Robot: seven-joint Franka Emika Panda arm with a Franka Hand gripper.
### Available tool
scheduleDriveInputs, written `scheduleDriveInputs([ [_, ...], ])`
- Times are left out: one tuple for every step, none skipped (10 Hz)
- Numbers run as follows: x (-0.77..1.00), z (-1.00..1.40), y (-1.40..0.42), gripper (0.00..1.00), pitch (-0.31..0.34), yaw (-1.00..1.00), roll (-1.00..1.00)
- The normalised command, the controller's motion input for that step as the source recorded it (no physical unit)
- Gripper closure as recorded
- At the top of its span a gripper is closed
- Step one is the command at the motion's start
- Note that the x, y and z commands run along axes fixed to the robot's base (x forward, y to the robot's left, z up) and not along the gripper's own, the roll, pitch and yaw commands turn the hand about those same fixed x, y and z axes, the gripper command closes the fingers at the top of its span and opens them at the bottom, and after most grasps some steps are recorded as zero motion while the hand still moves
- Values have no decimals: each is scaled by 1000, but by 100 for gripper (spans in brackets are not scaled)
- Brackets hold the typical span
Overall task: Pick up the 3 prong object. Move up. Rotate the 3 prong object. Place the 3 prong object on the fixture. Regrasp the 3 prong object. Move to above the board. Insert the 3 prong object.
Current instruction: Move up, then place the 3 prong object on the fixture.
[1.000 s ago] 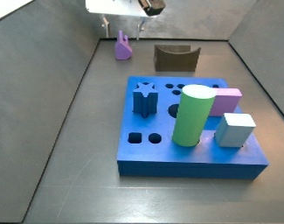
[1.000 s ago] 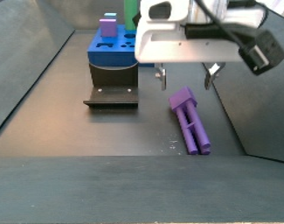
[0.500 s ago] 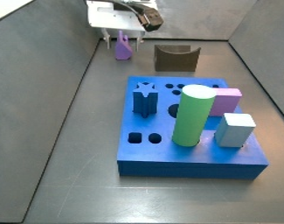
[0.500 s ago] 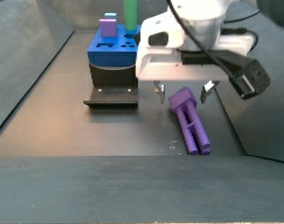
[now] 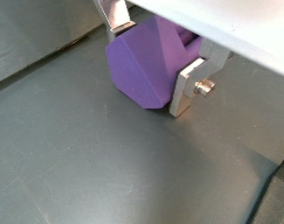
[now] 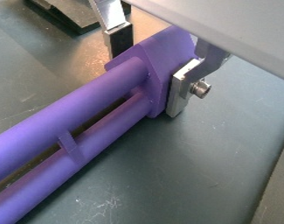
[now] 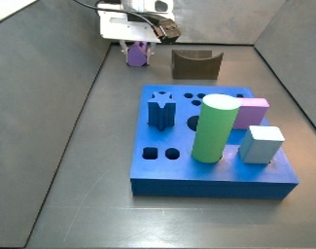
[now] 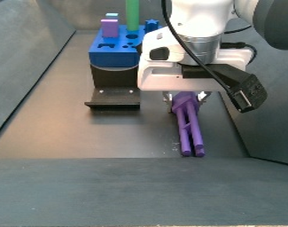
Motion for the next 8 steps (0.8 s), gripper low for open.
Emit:
scheduleDriveInputs([
  [0, 833, 0, 100, 0, 0, 0],
  [-9, 818, -3, 100, 7, 1, -4],
  [-28, 735, -9, 100, 20, 7, -22],
  [-25, 590, -7, 100, 22, 16, -52],
  [-22, 469, -9, 100, 23, 20, -75],
  [-19, 309, -6, 100, 21, 18, -102],
  [-21, 230, -5, 100, 20, 18, -115],
  [0, 1000, 0, 100, 0, 0, 0],
])
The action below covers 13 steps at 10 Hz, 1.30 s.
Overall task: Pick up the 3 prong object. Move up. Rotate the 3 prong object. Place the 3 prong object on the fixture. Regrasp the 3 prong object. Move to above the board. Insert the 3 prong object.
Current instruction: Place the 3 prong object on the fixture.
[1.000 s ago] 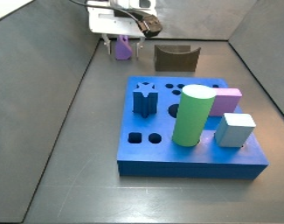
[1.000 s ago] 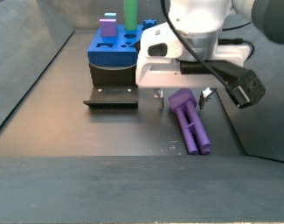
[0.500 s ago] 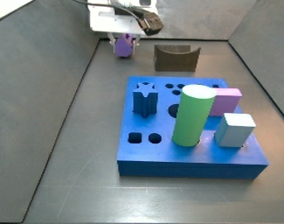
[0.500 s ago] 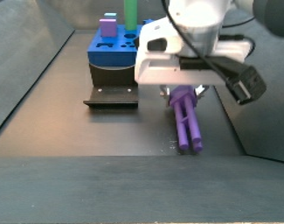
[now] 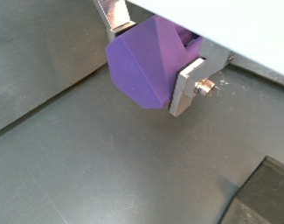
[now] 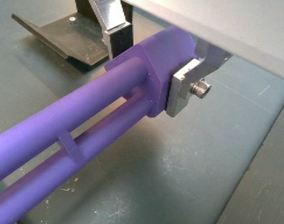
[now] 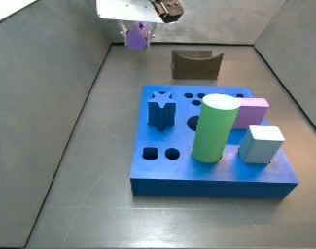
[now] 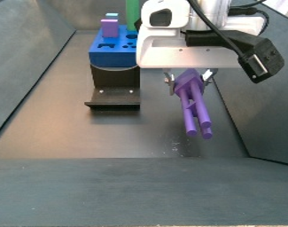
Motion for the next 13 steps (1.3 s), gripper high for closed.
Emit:
scheduleDriveInputs([
  [-2, 1000, 0, 100, -3, -6, -14],
  [-10, 1000, -5, 100, 10, 0, -33],
  [-14, 1000, -7, 100, 9, 9, -54],
  [-17, 1000, -10, 100, 10, 18, -84],
  [-21, 1000, -11, 100, 12, 20, -98],
  [-25, 1000, -13, 100, 9, 15, -122],
  [-29, 1000, -11, 100, 7, 6, -135],
  [-31, 1000, -10, 100, 4, -3, -148],
  [-35, 1000, -8, 100, 3, -15, -160],
  [-35, 970, -7, 100, 3, -22, -161],
  [-33, 864, -7, 100, 6, -25, -170],
  [-24, 686, 3, 100, 6, -29, -179],
  [-22, 614, 3, 100, 13, -29, -174],
])
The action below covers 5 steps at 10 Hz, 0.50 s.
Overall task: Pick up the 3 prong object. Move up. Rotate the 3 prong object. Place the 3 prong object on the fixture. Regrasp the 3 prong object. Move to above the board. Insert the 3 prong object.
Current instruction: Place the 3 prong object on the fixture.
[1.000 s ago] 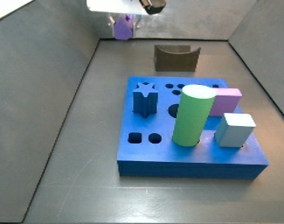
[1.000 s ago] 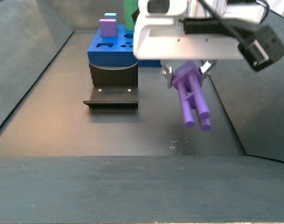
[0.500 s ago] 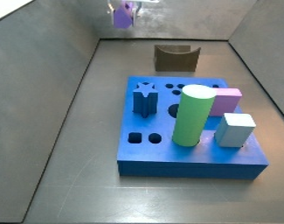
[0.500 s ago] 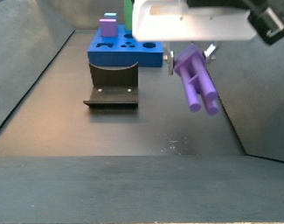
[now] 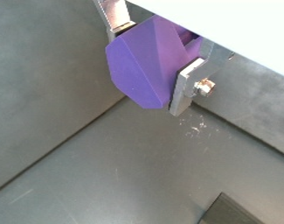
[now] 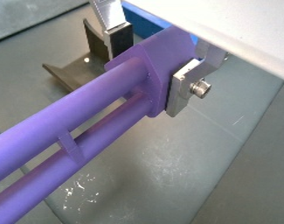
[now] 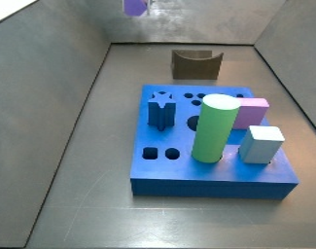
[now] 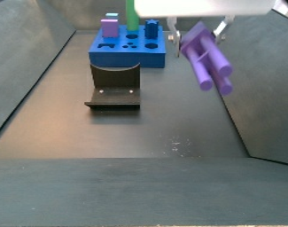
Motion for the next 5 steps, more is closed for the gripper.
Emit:
scheduleDriveInputs([
  [-12, 461, -1, 100, 17, -27, -163],
  [-11, 340, -1, 100, 22, -27, -160],
  [-9, 175, 0, 100, 21, -27, -148],
  [1000, 3, -371, 100, 46, 197, 12],
  [1000, -31, -360, 100, 58, 191, 21],
])
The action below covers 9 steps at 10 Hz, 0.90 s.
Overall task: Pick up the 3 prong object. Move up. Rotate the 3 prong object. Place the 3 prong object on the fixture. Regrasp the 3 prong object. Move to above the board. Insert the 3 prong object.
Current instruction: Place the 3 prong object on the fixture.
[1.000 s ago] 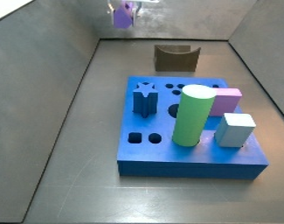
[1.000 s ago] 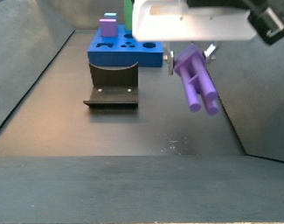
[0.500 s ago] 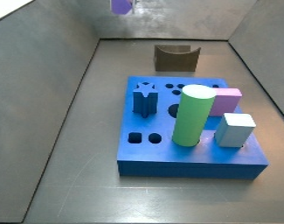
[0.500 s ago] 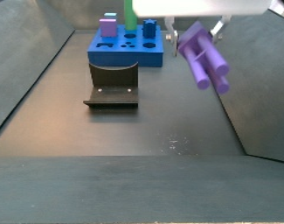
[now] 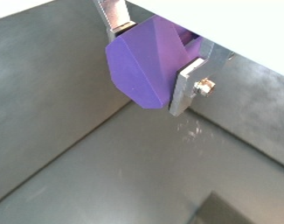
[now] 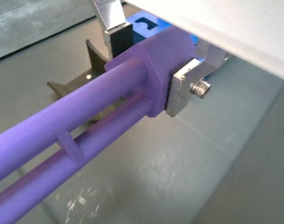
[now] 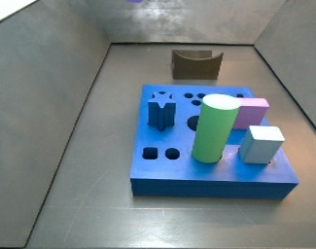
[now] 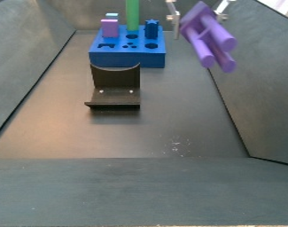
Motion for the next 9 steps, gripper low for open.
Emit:
scheduleDriveInputs([
  [1000, -28, -317, 100, 68, 157, 47],
  [1000, -25, -273, 100, 82, 94, 65],
  [1000, -26, -254, 100, 96, 65, 78],
  [1000, -24, -219, 100, 110, 45, 90],
  [1000, -23, -201, 100, 115, 37, 90],
  [1000, -22, -163, 100, 131, 30, 90],
  [1000, -19, -149, 100, 136, 28, 90],
  [1000, -18, -122, 100, 148, 26, 93],
  [1000, -16, -107, 100, 154, 26, 94],
])
